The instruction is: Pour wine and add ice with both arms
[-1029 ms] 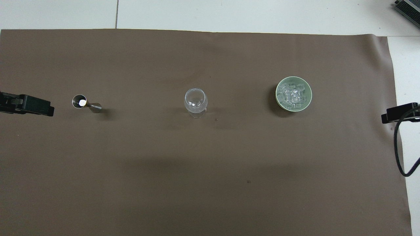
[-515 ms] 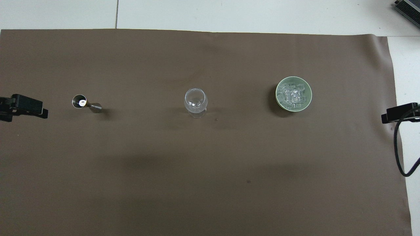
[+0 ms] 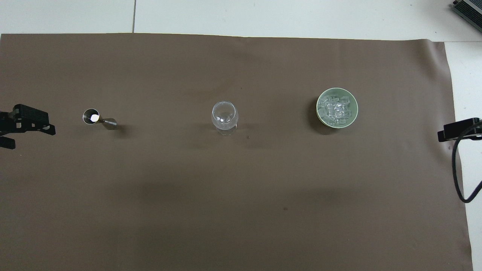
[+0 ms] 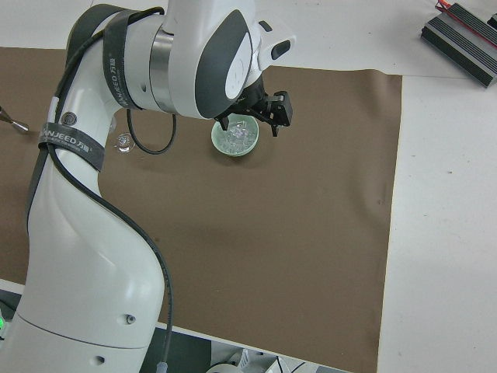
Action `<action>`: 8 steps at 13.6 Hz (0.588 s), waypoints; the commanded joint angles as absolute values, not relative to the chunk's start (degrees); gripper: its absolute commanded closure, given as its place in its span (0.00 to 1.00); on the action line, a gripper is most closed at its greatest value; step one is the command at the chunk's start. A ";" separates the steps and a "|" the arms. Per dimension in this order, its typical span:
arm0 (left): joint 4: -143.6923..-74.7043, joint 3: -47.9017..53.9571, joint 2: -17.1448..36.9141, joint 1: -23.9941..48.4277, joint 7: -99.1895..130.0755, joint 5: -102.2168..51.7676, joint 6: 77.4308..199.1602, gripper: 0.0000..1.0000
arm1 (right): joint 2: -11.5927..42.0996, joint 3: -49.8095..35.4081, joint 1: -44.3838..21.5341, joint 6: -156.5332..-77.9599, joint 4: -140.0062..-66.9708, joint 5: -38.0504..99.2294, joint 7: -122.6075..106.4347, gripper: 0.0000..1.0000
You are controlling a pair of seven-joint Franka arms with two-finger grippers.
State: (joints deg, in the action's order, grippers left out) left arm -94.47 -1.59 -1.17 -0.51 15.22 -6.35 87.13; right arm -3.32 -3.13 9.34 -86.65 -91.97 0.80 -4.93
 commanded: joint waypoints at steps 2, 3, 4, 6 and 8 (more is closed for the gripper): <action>-96.50 -2.63 -2.73 -1.14 21.27 -9.92 88.24 0.00 | -3.16 -3.25 9.58 -86.84 -91.67 1.58 -5.36 0.00; -96.42 -5.07 -2.64 -1.14 21.27 -12.37 88.33 0.00 | -3.16 -3.25 9.58 -86.84 -91.67 1.58 -5.36 0.00; -96.07 -6.75 -2.11 -1.23 23.18 -14.65 88.16 0.00 | -3.16 -3.16 9.58 -86.84 -91.67 1.58 -5.36 0.00; -96.24 -7.64 -1.50 -1.40 27.58 -16.69 87.72 0.00 | -3.16 -3.16 9.58 -86.84 -91.67 1.58 -5.36 0.00; -96.24 -10.00 0.69 -2.20 28.56 -21.25 86.32 0.00 | -3.16 -3.25 9.58 -86.84 -91.67 1.58 -5.36 0.00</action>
State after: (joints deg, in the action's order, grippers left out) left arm -95.42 -8.59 -0.73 -1.56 26.58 -17.92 86.98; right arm -3.32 -3.13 9.34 -86.65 -91.97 0.80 -4.93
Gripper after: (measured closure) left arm 0.000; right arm 0.000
